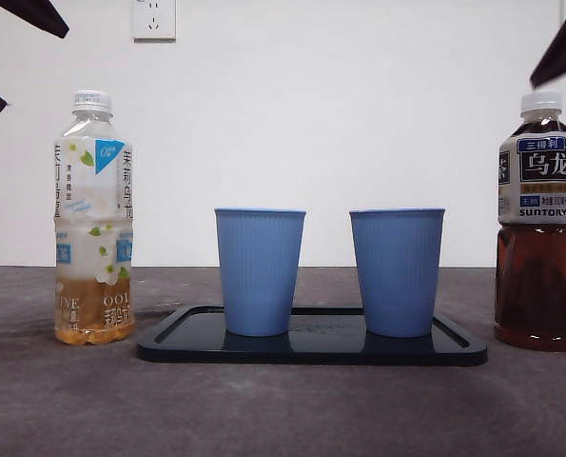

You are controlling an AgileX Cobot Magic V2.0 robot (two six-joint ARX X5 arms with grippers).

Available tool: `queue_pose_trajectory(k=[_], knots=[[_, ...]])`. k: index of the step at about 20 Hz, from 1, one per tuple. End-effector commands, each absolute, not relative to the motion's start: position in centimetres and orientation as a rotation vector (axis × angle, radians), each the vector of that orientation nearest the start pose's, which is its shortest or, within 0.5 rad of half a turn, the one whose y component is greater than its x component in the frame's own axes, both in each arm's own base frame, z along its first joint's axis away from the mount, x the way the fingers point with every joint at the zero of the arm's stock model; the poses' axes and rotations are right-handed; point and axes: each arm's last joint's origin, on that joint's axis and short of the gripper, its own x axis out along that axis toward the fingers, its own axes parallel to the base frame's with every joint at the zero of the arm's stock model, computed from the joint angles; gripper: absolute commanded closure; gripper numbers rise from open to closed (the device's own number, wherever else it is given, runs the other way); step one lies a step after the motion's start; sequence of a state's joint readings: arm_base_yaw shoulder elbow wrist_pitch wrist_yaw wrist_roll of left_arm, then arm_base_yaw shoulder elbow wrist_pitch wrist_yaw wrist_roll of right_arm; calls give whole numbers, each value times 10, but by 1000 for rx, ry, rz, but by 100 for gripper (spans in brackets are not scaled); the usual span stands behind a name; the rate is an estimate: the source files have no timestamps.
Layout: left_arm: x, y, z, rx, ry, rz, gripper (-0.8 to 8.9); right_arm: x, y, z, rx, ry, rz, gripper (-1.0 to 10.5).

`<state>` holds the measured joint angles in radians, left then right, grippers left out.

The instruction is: Pour the drink into the cup

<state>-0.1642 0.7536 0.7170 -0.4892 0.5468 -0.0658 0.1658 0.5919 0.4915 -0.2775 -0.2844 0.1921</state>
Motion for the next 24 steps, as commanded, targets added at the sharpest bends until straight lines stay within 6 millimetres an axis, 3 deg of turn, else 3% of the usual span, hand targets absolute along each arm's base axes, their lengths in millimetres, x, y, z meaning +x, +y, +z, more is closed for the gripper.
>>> queue_pose_trajectory(k=[1, 6, 10, 24], knots=[[151, -41, 294, -173, 536, -681, 315, 140, 36, 244, 209, 337, 379, 452], [151, -41, 294, -184, 540, -678, 315, 146, 41, 203, 208, 220, 267, 452], [151, -41, 294, -185, 540, -678, 315, 151, 41, 183, 230, 178, 236, 452], [151, -41, 294, -188, 541, -677, 315, 191, 44, 149, 204, 170, 202, 453]])
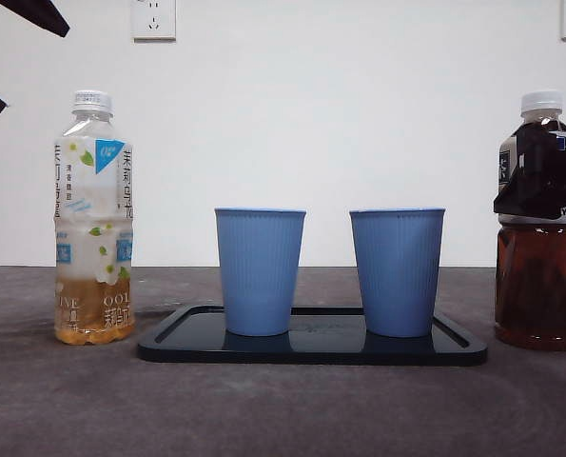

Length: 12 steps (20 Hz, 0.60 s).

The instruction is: Pour the drink into the cup

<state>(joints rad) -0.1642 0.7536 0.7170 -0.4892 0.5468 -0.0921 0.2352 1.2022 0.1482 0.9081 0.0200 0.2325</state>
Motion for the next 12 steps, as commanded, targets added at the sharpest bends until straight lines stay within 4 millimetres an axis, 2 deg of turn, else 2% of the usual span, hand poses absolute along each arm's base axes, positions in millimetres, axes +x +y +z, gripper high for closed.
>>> queue_pose_trajectory(k=[1, 4, 12], knots=[[151, -41, 294, -188, 541, -677, 315, 192, 44, 146, 202, 176, 207, 460], [151, -41, 294, -188, 541, -677, 315, 199, 44, 142, 177, 189, 204, 485], [151, -41, 294, -187, 540, -677, 315, 214, 48, 140, 154, 200, 230, 690]])
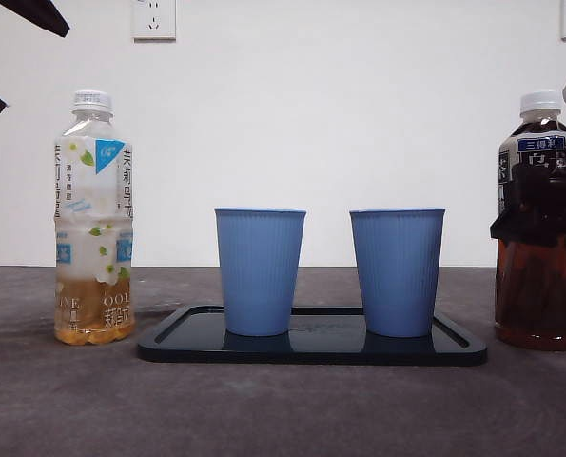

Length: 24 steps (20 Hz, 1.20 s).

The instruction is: Pour the drink into the cup

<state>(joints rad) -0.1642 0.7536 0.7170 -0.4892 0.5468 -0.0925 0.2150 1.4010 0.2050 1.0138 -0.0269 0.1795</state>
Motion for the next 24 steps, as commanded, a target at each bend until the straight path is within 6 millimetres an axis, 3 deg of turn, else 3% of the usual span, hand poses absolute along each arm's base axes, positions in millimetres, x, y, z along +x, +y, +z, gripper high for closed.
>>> queue_pose_trajectory(k=[1, 5, 8, 13, 20, 24], knots=[[151, -41, 294, -187, 540, -677, 315, 214, 48, 140, 154, 200, 230, 718], [151, -41, 294, -187, 540, -677, 315, 213, 49, 141, 102, 212, 235, 744], [151, -41, 294, -186, 540, -677, 315, 211, 49, 152, 96, 229, 235, 744], [151, -41, 294, -172, 537, -681, 315, 213, 60, 197, 40, 361, 230, 744], [151, -41, 293, -159, 534, -685, 315, 196, 73, 271, -132, 677, 211, 745], [151, -41, 294, -154, 529, -686, 315, 190, 75, 299, -300, 818, 219, 745]])
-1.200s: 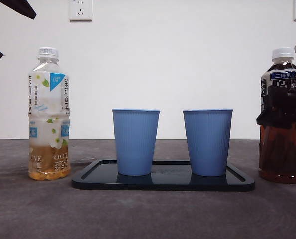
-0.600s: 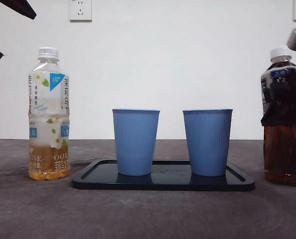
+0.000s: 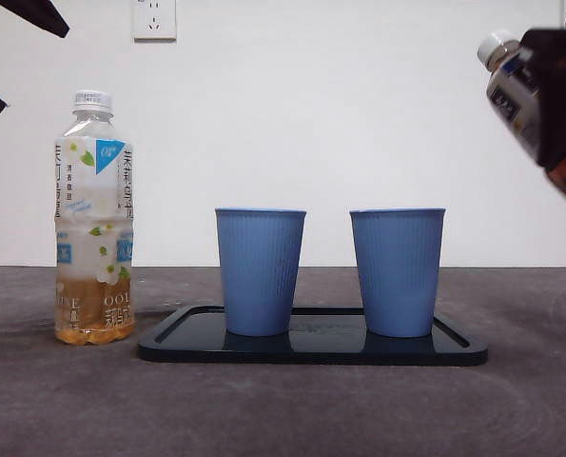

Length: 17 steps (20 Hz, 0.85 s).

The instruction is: Pour the drink into the cup

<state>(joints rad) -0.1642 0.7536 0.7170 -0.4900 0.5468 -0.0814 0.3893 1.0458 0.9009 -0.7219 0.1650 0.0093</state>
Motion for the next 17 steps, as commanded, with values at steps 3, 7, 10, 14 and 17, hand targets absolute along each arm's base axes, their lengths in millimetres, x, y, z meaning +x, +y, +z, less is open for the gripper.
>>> queue_pose_trajectory(k=[3, 7, 10, 14, 17], knots=[[149, -40, 296, -145, 513, -688, 315, 191, 81, 309, -428, 895, 238, 745], [143, -39, 300, -138, 479, -691, 315, 200, 101, 303, -589, 966, 243, 745], [138, -38, 303, -133, 452, -693, 315, 207, 115, 289, -727, 1030, 223, 745], [134, -38, 306, -129, 430, -696, 315, 211, 128, 275, -860, 1080, 194, 745], [131, -39, 307, -124, 421, -711, 315, 213, 134, 273, -933, 1080, 180, 745]])
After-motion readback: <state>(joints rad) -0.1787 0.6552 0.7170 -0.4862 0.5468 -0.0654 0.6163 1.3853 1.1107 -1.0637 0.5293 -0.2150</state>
